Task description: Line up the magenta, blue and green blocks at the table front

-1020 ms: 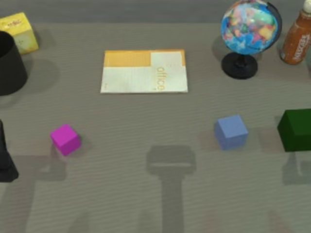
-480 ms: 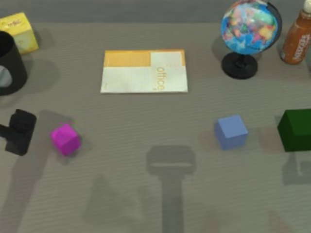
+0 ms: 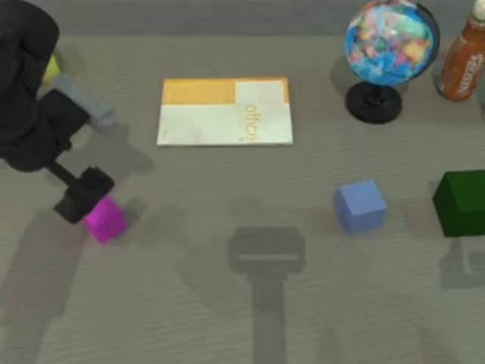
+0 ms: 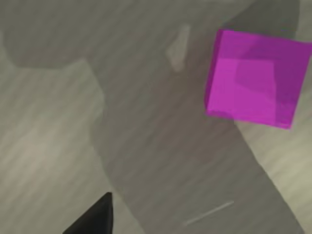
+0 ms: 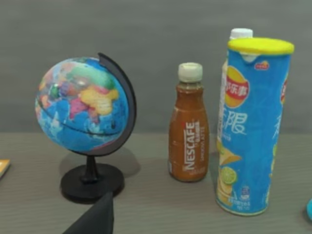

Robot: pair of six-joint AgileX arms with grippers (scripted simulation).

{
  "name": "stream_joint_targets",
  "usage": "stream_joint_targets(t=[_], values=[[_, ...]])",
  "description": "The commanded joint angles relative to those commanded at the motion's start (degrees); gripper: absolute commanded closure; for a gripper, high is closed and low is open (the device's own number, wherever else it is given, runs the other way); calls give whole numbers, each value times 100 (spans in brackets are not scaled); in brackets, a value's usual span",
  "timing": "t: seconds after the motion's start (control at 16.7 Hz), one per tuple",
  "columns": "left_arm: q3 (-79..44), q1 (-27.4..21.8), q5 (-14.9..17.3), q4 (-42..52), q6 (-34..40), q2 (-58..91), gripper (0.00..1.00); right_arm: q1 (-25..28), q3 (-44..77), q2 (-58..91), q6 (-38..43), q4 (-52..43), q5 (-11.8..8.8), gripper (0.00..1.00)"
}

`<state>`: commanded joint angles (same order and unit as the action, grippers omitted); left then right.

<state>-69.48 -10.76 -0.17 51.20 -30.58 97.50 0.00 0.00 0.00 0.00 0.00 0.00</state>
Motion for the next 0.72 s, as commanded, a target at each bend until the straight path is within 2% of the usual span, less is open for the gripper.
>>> stream_joint_targets(t=[0.36, 0.72], values=[[-1281, -183, 22, 787, -514, 1527, 0, 0, 0, 0, 0, 0, 0, 0], [-1334, -162, 22, 811, -534, 1589, 0, 0, 0, 0, 0, 0, 0, 0]])
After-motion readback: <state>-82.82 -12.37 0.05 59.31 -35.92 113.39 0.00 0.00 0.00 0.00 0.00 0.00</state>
